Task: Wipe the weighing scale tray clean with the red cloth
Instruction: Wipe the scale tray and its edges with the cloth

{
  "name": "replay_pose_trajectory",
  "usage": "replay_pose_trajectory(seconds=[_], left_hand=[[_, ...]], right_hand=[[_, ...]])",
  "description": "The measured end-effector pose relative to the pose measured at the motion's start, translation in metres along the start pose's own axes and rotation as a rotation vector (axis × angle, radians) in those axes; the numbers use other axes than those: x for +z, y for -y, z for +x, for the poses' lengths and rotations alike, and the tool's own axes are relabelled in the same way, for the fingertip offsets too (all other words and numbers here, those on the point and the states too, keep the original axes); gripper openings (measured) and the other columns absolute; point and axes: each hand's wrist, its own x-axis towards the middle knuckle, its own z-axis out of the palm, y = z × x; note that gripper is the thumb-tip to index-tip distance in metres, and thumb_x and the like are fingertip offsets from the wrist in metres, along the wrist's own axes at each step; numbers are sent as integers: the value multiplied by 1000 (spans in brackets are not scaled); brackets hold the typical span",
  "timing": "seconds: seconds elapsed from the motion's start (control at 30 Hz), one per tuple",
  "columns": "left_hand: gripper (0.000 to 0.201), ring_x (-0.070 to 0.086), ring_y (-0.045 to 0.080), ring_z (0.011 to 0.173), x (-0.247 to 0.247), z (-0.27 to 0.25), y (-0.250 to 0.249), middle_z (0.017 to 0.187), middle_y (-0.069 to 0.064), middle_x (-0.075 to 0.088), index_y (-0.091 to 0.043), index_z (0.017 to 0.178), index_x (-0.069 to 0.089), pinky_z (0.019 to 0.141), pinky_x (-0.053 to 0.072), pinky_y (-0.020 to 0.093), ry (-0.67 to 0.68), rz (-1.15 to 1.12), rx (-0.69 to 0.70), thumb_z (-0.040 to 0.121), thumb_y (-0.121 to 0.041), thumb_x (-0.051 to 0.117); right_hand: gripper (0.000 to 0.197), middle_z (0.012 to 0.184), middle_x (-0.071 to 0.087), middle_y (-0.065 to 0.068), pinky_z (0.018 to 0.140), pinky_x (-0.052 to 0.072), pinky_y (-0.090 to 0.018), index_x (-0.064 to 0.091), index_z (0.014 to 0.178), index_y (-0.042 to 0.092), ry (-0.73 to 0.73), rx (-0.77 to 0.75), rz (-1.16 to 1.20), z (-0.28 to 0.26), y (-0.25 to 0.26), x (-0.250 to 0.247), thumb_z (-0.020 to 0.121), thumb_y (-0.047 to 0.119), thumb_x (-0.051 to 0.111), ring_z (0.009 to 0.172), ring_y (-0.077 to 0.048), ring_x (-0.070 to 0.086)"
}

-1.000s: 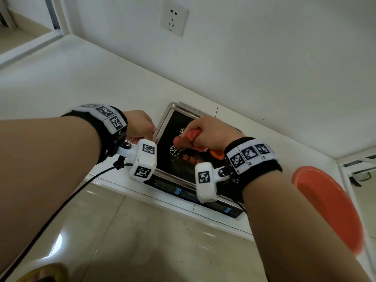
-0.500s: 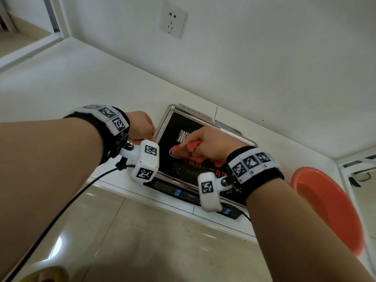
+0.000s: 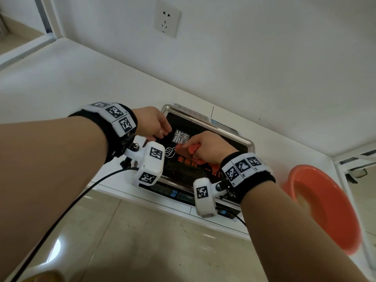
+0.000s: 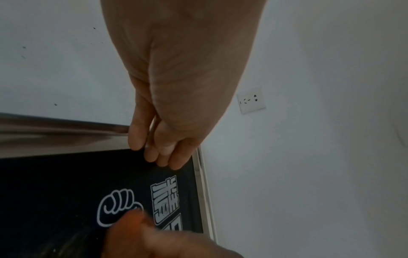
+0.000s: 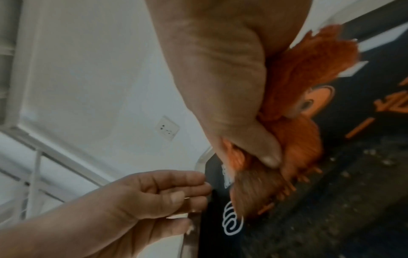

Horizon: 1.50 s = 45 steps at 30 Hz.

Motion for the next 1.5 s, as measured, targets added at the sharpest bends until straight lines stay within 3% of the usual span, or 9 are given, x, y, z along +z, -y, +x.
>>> replay_pose_trajectory(seconds=[0.23, 0.4, 0.57, 0.67, 0.8, 1.03, 1.23, 1.37, 1.5], left_hand=[[35, 62, 18, 109, 0, -2, -4, 111, 3, 67, -11, 114, 68, 94, 53, 34, -47, 49, 28, 88, 7, 51], [38, 60, 19, 116, 4, -3, -8, 123, 8, 64, -6, 120, 65, 97, 50, 33, -2, 41, -5, 92, 9, 44], [38, 58, 19, 119, 9, -4, -12, 126, 8, 63, -6, 119, 64, 90, 50, 28, 24, 30, -4, 92, 10, 42], [36, 62, 20, 111, 9, -4, -13, 120, 9, 65, -6, 117, 67, 79, 53, 25, -11, 52, 17, 92, 8, 45], [34, 65, 25, 107, 1, -1, -8, 113, 12, 69, -5, 111, 70, 96, 52, 35, -98, 88, 45, 88, 8, 50], [35, 58, 25, 118, -7, -4, -7, 125, 8, 64, -11, 116, 69, 106, 43, 36, -235, 249, 28, 92, 1, 48], [28, 60, 22, 112, -5, -1, -2, 118, 8, 68, -12, 110, 73, 105, 44, 33, -142, 229, 9, 90, -2, 56], [24, 65, 18, 98, -2, -2, 0, 107, 4, 72, -17, 105, 74, 102, 47, 31, -82, 175, 6, 85, -6, 65], [28, 64, 19, 107, -4, -5, -2, 109, 3, 72, -13, 110, 72, 101, 47, 29, -53, 135, 3, 88, -2, 60]], right_hand=[[31, 74, 69, 2, 37, 42, -21, 69, 109, 28, -109, 71, 157, -12, -21, -24, 90, 5, 60, 40, -7, 57], [33, 91, 72, -3, 63, 62, -36, 65, 88, 32, -106, 141, 74, -10, -26, -9, 85, -1, 60, 72, -20, 72], [27, 83, 69, -1, 47, 51, -25, 65, 97, 27, 104, 107, 67, -10, -7, 0, 87, 2, 63, 63, -17, 67], [28, 91, 72, 1, 68, 59, -33, 69, 101, 25, 15, 97, 140, -6, -12, -10, 84, 2, 69, 82, -17, 70], [27, 103, 72, -2, 90, 57, -41, 68, 99, 25, -20, 185, 135, -7, -28, -19, 85, 3, 70, 94, -22, 68], [24, 106, 70, -2, 65, 48, -27, 60, 113, 29, -186, 190, 32, -2, -30, -14, 92, 15, 59, 84, -18, 65], [25, 78, 72, -5, 41, 46, -24, 59, 91, 35, -111, 172, 12, -3, -15, 2, 91, 10, 53, 47, -18, 62], [29, 90, 71, 3, 77, 58, -33, 68, 87, 33, 64, 82, -30, -4, -6, -4, 84, 5, 66, 84, -18, 68], [41, 114, 69, 2, 83, 59, -37, 64, 119, 31, -151, 102, 69, 5, -13, -14, 87, 5, 63, 96, -21, 68]])
